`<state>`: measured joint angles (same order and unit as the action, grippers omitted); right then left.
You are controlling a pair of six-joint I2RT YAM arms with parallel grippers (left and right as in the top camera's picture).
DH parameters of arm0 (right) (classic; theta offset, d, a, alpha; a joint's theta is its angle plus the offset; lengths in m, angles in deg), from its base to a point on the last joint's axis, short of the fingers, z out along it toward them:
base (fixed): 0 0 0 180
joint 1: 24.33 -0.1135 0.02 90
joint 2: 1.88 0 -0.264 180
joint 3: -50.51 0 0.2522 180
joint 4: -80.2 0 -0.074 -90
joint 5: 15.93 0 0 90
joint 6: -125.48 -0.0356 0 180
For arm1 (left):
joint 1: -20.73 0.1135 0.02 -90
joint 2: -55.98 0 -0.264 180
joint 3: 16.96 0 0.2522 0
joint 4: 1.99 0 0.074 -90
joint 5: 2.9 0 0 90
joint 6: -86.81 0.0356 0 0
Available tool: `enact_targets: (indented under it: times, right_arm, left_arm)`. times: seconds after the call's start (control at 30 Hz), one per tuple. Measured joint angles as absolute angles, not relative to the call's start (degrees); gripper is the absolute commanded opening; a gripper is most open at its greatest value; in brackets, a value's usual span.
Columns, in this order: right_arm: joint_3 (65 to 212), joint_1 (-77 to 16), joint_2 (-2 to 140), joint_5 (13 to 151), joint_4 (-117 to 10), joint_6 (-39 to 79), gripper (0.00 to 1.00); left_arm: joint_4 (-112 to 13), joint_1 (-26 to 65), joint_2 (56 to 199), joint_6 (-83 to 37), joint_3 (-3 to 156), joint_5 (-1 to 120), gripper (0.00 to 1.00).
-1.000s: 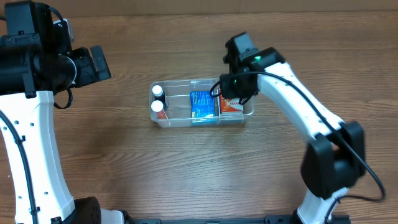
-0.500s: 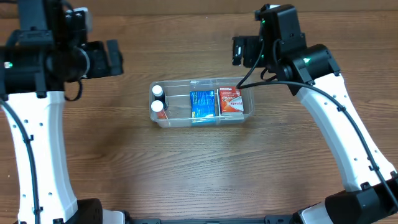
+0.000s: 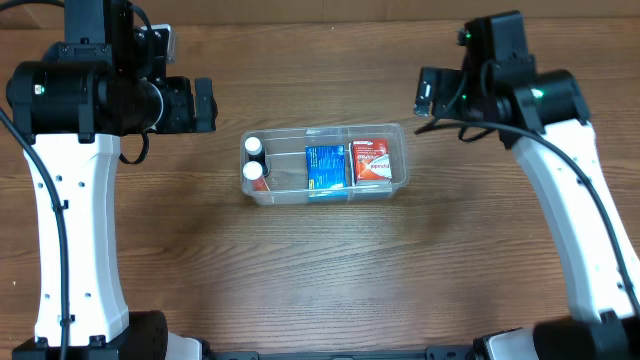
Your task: Pack container
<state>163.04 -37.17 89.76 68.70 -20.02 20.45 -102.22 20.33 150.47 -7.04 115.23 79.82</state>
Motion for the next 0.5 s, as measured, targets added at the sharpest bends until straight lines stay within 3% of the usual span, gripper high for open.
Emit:
enact_targets:
  times: [0.23, 0.5]
  right_arm:
    - [157.77, -42.79, 74.28, 63.37, -19.52, 17.0, 1.0]
    - [135.89, -54.96, 58.3, 57.1, -26.51, 11.38, 1.0]
  left_arm:
    - [-102.79, 20.09, 143.22, -6.08, 110.01, 80.27, 1.0]
    - [-92.76, 19.21, 117.08, -5.97, 87.72, 81.78, 1.0]
